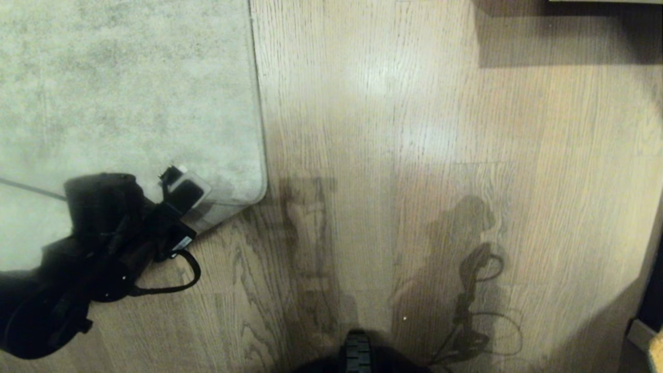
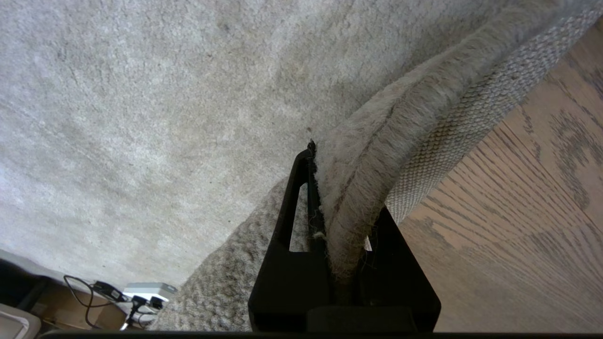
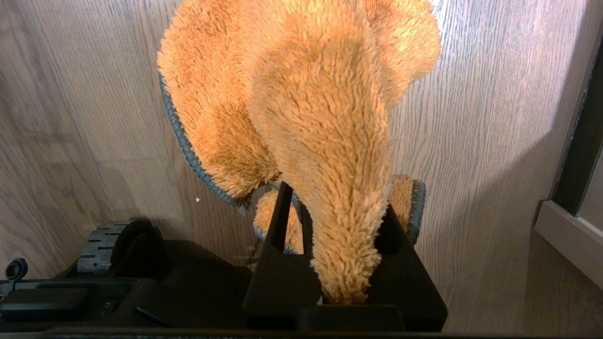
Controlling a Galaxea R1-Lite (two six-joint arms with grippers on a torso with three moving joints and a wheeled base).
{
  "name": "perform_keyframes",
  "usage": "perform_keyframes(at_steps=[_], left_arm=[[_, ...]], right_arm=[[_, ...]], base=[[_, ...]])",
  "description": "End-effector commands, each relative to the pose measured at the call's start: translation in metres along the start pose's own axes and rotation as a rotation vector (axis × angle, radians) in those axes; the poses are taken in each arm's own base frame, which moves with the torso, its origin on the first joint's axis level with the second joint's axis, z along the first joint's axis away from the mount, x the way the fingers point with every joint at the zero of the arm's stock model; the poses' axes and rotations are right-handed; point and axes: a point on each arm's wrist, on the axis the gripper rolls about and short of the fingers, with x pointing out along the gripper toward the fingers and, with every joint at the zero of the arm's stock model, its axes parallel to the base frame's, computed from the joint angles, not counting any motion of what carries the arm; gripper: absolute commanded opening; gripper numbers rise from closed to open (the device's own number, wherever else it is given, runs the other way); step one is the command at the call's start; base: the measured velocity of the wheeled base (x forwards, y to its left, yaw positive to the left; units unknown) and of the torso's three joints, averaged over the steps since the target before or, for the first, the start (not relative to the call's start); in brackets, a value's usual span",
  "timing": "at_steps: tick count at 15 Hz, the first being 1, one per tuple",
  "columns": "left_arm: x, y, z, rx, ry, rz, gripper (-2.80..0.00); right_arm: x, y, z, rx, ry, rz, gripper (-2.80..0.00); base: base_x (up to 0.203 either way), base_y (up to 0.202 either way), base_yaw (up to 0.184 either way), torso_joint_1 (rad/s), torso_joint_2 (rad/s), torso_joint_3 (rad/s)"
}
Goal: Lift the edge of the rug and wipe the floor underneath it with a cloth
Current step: Lift up the carpet
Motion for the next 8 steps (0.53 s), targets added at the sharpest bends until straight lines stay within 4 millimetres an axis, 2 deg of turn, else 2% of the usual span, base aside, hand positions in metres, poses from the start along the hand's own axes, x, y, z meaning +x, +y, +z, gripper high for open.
perform_keyframes(at_steps=[1, 8], left_arm=[[-0.0013, 0.0012, 0.0004, 0.000, -0.004, 0.006, -2.80], [-0.0025, -0.0014, -0.0047, -0.017, 0.014, -0.001, -2.80]], right_arm=[[0.0000, 0.0000, 0.0000, 0.000, 0.000, 0.000, -2.80], [0.0000, 0.0000, 0.0000, 0.000, 0.000, 0.000, -2.80]], base=[[0.000, 0.000, 0.000, 0.000, 0.00, 0.000], [0.000, 0.000, 0.000, 0.000, 0.00, 0.000]])
